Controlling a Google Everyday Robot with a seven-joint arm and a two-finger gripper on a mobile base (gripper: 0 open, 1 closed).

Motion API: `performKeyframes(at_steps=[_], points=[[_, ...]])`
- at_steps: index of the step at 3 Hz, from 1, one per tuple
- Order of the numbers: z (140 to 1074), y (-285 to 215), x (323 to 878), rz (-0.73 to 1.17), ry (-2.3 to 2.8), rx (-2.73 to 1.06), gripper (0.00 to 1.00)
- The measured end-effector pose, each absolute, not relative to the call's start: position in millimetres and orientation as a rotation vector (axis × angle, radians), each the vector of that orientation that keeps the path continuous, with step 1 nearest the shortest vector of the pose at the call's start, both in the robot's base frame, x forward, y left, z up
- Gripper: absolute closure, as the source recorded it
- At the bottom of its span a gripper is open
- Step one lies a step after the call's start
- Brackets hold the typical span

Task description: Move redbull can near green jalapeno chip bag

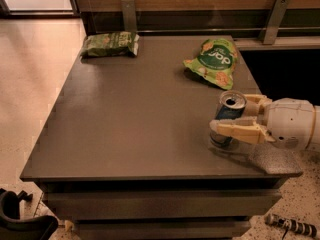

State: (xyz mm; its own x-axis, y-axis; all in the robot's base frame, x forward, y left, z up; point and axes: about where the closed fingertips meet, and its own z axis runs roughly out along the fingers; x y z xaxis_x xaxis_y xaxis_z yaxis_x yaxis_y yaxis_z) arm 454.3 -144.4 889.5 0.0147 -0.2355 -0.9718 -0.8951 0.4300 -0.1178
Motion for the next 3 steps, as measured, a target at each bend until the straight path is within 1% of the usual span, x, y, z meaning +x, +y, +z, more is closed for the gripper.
performKeyframes(at_steps=[2,3], points=[[890.8,-140.0,454.0,0.702,1.498,-1.057,0.93],[891.4,-138.4,453.9,0.703,1.497,-1.06,1.0]])
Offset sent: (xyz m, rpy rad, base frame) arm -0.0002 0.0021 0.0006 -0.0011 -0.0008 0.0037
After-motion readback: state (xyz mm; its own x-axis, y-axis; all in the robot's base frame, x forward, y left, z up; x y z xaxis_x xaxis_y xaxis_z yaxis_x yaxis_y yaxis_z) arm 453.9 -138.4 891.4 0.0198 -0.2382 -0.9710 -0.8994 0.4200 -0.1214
